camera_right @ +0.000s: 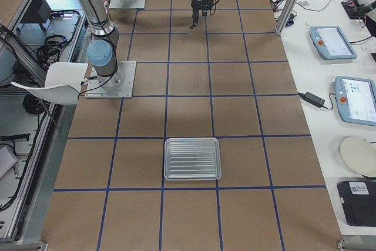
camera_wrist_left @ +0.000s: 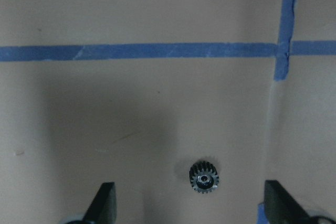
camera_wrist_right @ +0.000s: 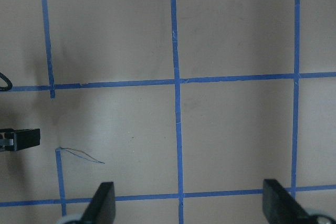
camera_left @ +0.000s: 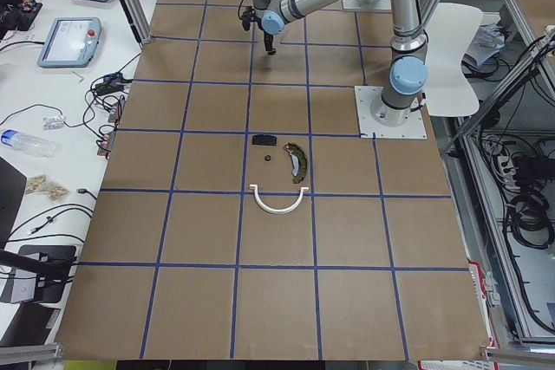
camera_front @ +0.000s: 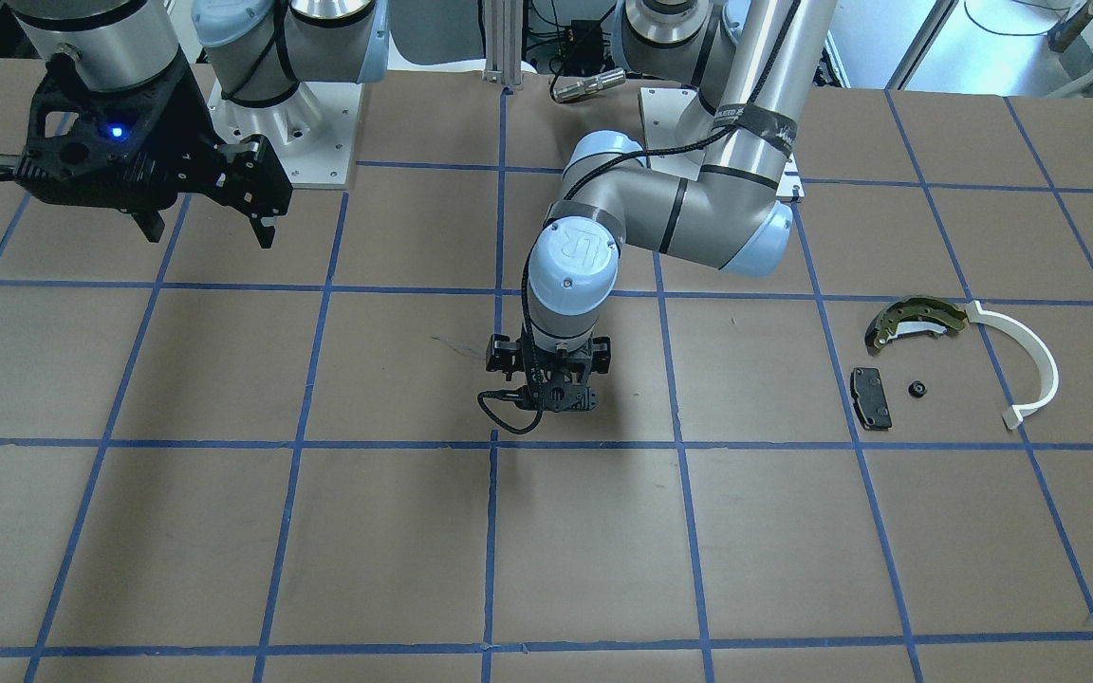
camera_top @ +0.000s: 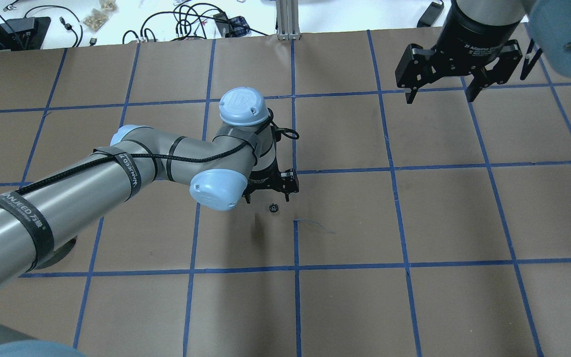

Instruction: Place bearing gear from tray to pile

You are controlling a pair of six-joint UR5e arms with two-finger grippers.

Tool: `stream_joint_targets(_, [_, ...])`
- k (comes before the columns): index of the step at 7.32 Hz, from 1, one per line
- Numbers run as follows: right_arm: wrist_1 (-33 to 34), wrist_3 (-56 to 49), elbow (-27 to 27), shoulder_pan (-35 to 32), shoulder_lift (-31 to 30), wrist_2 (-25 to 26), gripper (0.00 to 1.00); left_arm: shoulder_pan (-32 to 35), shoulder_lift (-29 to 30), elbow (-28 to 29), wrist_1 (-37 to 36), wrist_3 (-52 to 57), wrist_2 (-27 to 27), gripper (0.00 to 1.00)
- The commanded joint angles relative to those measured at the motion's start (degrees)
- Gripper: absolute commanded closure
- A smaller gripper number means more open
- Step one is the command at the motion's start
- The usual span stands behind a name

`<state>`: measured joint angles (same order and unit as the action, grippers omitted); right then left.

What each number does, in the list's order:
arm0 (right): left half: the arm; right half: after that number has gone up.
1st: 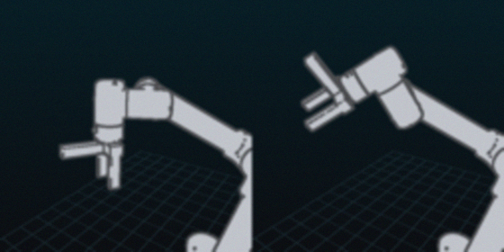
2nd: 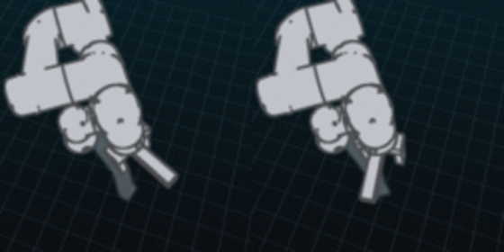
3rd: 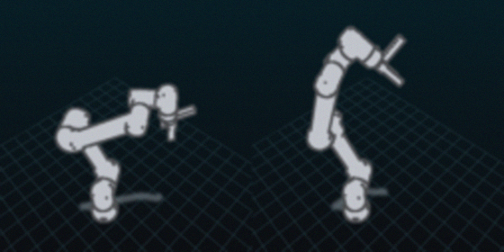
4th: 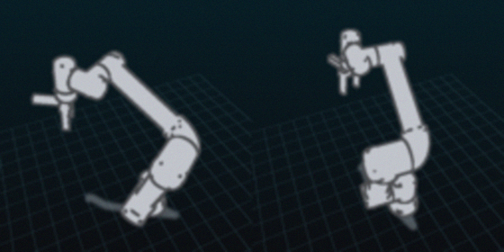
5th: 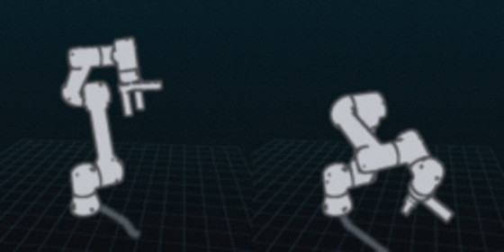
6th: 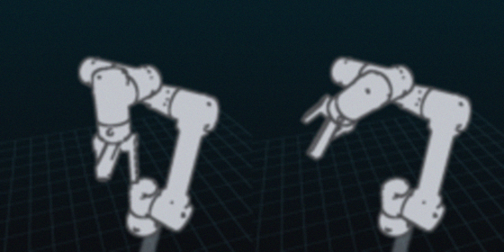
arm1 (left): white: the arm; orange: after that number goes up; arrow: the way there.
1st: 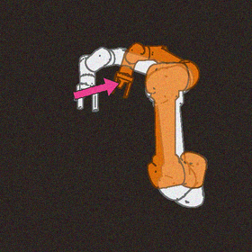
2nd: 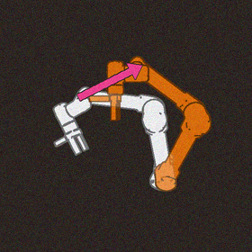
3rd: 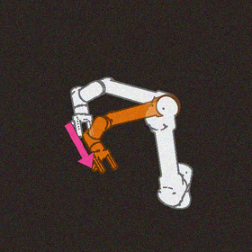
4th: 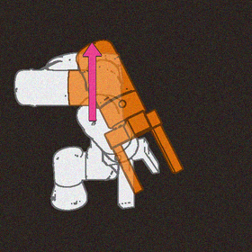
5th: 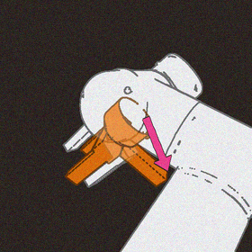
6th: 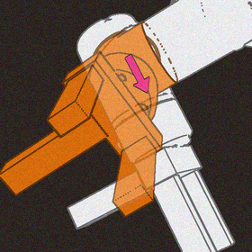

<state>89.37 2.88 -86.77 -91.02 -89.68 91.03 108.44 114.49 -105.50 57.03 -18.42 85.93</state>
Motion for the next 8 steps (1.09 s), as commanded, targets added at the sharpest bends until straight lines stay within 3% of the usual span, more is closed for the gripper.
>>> stream_joint_targets(1, [-0.16, -0.51, -0.07, 0.14, -0.41, 0.11, 0.00, 0.81, 0.74, -0.05, -0.25, -1.97, -0.06, 0.21])
stream_joint_targets(2, [-0.16, -0.51, -0.07, 0.14, -0.41, 0.02, 0.00, 0.81, 0.82, -0.40, -0.16, -1.97, -0.15, 0.28])
stream_joint_targets(4, [-0.16, -0.51, -0.07, 0.31, -0.41, 0.02, 0.00, 0.81, 1.00, -0.23, -0.16, -1.97, -0.06, 0.29])
stream_joint_targets(6, [-0.16, -0.51, -0.07, 0.31, -0.41, 0.02, 0.00, 0.81, 1.35, -0.32, -0.07, -2.06, 0.02, 0.39])
stream_joint_targets(8, [-0.24, -0.51, -0.16, 0.23, -0.49, 0.02, 0.00, 0.72, 1.53, -0.41, -0.07, -2.06, -0.15, 0.40])
